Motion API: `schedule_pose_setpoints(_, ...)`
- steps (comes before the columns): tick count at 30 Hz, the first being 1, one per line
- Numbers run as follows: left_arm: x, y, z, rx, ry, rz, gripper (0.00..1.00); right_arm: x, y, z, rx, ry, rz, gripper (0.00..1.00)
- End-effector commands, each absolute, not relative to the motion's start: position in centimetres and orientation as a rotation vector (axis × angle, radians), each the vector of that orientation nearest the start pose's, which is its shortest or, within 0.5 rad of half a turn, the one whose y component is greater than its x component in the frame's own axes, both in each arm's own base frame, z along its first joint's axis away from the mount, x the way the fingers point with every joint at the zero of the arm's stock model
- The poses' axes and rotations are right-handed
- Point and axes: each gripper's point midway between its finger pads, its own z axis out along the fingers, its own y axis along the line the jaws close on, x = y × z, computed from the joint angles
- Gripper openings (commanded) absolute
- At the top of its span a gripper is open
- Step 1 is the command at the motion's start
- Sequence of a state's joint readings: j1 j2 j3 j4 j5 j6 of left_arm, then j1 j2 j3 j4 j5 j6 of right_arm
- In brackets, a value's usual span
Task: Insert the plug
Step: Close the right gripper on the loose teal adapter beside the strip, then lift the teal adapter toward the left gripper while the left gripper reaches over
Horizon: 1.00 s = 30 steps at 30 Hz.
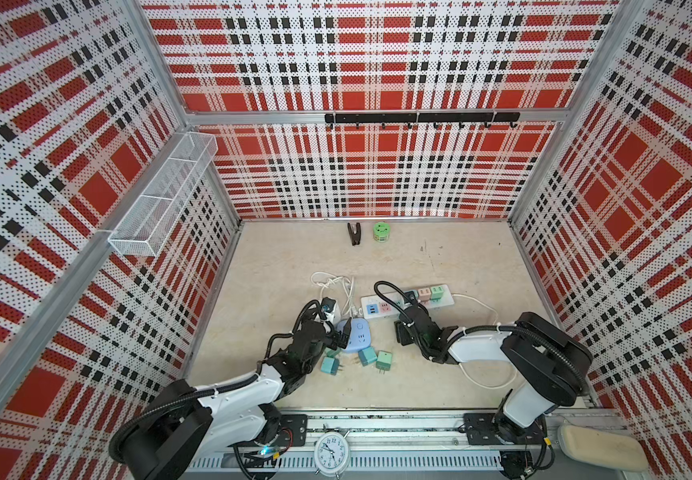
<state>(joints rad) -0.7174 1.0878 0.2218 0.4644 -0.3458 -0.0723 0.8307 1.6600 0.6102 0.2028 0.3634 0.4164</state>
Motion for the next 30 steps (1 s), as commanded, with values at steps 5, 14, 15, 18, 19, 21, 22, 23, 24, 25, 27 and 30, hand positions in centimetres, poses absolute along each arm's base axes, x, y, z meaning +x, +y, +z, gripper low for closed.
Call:
schedule_pose_setpoints(5,28.6,-17.3,12.5,0.381,1.866,-0.186,0.99,28.3,22.4,0.0,-0.353,2.392,0.141,0.56)
schedule_pose_setpoints(14,28.8,-16.4,13.2,0.335,1.847,-0.151,0.99,28.2,22.5,0.2,-0.361,2.368,0.170,0.40)
schedule_pose_setpoints(15,28.9,-15.9,13.3,0.304,1.846,-0.131,0.99,28.2,22.5,0.5,-0.353,2.355,0.182,0.40)
schedule_pose_setpoints(18,29.2,-14.8,13.7,0.223,1.841,-0.091,0.99,28.0,22.3,1.5,-0.348,2.312,0.214,0.35)
schedule_pose_setpoints(19,29.2,-14.9,13.7,0.224,1.840,-0.098,0.99,27.9,22.2,2.0,-0.351,2.293,0.221,0.33)
schedule_pose_setpoints(21,29.0,-15.3,13.8,0.248,1.838,-0.118,0.99,28.0,22.1,3.0,-0.357,2.251,0.235,0.30)
schedule_pose_setpoints(22,28.9,-15.5,13.9,0.255,1.832,-0.113,0.99,28.0,22.2,3.6,-0.367,2.227,0.245,0.29)
schedule_pose_setpoints(23,29.0,-15.5,13.9,0.248,1.826,-0.097,0.99,27.9,22.1,4.1,-0.374,2.208,0.253,0.28)
schedule_pose_setpoints(24,29.2,-15.1,14.0,0.216,1.825,-0.068,0.99,27.9,22.1,4.8,-0.378,2.186,0.262,0.27)
schedule_pose_setpoints(25,29.5,-14.3,14.2,0.149,1.823,-0.025,0.99,27.8,22.0,5.6,-0.378,2.162,0.271,0.26)
schedule_pose_setpoints(27,29.9,-13.4,14.5,0.039,1.826,0.022,0.99,27.7,21.9,6.9,-0.383,2.112,0.293,0.24)
schedule_pose_setpoints(30,29.7,-14.2,14.5,0.016,1.859,0.058,0.99,27.4,21.4,9.3,-0.388,2.037,0.312,0.23)
